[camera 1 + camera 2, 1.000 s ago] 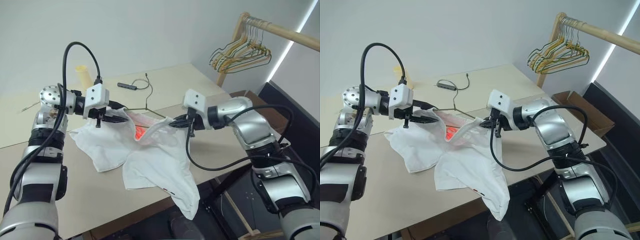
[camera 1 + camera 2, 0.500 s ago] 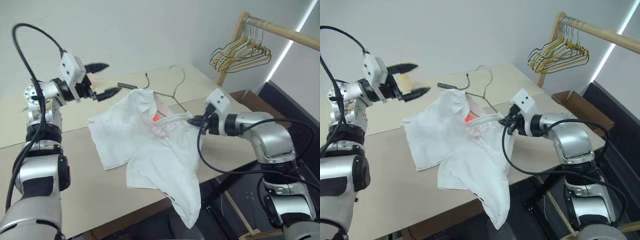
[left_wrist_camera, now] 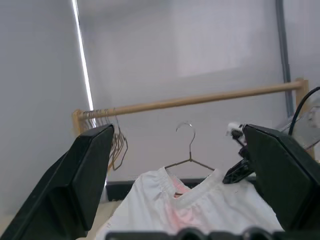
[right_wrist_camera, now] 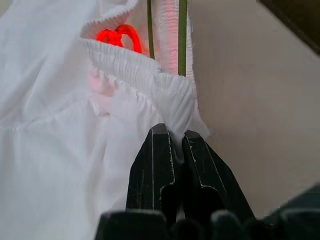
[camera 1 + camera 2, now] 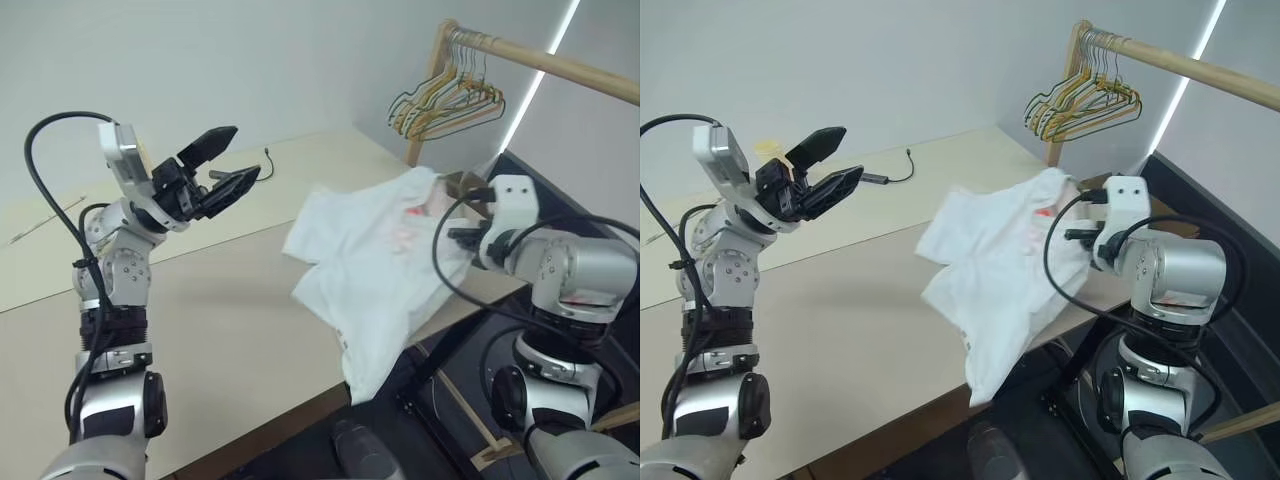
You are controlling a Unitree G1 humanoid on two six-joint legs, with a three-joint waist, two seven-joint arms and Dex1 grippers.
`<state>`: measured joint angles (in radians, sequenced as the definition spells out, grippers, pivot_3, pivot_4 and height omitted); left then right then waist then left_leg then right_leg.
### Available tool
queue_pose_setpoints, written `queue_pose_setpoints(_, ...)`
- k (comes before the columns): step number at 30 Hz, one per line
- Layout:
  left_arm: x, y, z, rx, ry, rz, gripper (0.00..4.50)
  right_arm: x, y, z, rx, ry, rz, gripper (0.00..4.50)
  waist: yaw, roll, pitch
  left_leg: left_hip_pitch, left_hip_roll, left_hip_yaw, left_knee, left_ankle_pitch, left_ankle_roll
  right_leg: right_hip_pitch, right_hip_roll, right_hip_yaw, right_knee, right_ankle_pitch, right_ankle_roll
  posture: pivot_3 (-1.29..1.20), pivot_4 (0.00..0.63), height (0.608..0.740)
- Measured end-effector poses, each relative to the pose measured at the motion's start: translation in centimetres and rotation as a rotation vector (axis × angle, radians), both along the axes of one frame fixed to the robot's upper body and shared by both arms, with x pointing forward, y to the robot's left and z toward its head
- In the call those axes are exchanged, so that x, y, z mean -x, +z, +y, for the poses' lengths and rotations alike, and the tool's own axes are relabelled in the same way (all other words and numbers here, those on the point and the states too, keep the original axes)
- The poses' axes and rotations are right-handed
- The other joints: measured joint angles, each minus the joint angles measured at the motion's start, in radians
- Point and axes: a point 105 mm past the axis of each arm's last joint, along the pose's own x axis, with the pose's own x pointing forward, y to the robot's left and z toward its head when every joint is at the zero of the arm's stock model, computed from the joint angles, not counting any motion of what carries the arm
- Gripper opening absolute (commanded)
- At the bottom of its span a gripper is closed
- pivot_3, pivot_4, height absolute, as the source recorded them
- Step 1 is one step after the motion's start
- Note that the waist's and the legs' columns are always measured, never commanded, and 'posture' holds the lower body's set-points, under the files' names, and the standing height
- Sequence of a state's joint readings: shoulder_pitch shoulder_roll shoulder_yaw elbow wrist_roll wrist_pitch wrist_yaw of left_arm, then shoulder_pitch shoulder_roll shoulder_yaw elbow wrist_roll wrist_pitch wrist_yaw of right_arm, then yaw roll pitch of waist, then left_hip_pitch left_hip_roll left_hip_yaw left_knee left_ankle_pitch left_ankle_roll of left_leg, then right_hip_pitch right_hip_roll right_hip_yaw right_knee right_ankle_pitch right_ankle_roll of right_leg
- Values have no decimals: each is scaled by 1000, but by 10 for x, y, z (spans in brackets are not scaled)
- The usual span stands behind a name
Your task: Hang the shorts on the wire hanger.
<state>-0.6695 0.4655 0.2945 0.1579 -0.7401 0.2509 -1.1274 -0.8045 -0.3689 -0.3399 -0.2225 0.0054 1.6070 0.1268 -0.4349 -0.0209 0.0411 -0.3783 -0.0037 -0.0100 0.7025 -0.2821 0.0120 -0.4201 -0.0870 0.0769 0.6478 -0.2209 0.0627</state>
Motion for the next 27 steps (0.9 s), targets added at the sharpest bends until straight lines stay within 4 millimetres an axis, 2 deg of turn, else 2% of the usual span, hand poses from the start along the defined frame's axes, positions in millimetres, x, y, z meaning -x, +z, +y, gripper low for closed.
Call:
queue_pose_setpoints(4, 6, -2, -5, 62, -12, 33, 4475, -1, 15, -20, 47, -201, -17, 0, -12, 0, 0, 2, -1, 0, 0, 1, 1, 2, 0, 0, 0, 0, 0, -370, 0, 740)
queue_pose_setpoints(10, 14, -4, -12, 77, 13, 35, 4475, -6, 21, -43, 135, -409, -42, 0, -22, 0, 0, 11, -2, 1, -3, 1, 2, 16, 0, 0, -5, -1, 2, -344, 0, 740)
queue_pose_setpoints(16, 17, -9, -11, 75, 35, 48, 4475, -20, 48, -65, 195, -516, -170, 0, -23, 0, 0, 16, -2, 2, -4, 1, 2, 20, 0, 1, -8, -1, 3, -338, 0, 740)
queue_pose_setpoints(21, 18, -8, -12, 71, 37, 45, 4475, -36, 53, -86, 163, -560, -184, 0, -25, 1, 1, 26, -2, 2, -11, 0, 3, 34, 0, 0, -20, -1, 5, -334, 0, 740)
queue_pose_setpoints(24, 18, -10, -16, 54, 28, 47, 4475, -44, 57, -102, 126, -575, -194, 0, -26, 1, 1, 26, -3, 2, -11, 0, 3, 34, 0, 0, -23, 0, 6, -332, 0, 740)
queue_pose_setpoints(27, 18, -12, -19, 44, 19, 48, 4475, -48, 52, -118, 101, -596, -182, 0, -24, 0, 1, 25, -3, 3, -12, 0, 4, 34, -1, 0, -25, -1, 6, -327, 0, 740)
